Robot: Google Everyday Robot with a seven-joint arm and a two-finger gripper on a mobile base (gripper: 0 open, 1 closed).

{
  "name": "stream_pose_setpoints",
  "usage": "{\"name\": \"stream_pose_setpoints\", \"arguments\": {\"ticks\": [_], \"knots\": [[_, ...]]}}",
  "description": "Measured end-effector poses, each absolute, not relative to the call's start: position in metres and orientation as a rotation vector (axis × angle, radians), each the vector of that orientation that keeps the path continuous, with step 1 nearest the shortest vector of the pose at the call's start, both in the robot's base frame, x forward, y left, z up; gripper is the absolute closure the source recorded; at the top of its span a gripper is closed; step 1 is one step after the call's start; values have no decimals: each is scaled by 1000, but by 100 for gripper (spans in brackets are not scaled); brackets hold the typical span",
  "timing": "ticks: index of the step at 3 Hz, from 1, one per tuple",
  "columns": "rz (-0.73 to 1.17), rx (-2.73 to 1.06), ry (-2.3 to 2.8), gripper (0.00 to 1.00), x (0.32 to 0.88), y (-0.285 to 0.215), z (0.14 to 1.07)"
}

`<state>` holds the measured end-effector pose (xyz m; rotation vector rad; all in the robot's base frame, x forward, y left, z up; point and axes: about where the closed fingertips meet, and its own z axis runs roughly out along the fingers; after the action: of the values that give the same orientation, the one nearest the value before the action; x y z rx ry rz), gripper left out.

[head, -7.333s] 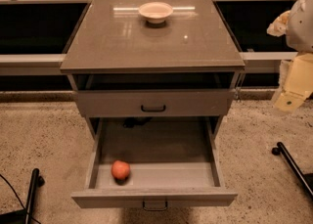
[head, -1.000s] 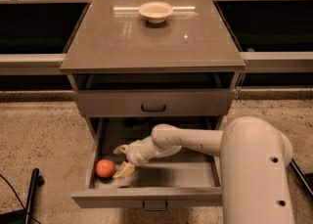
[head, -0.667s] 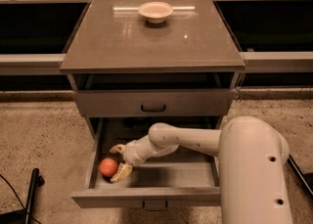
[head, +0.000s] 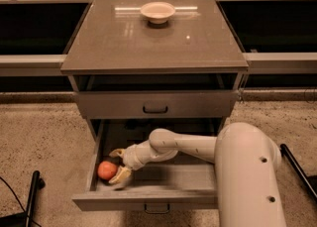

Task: Pick apple from middle drawer and place on counter

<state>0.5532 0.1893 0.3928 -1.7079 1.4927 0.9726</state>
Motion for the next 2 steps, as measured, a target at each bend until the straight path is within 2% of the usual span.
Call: {"name": "stream_pose_setpoints", "arguments": {"ticks": [1, 2], "knots": [[982, -1644, 1545, 43, 560, 184, 377], [1003, -1625, 1525, 63, 562, 194, 380]]}}
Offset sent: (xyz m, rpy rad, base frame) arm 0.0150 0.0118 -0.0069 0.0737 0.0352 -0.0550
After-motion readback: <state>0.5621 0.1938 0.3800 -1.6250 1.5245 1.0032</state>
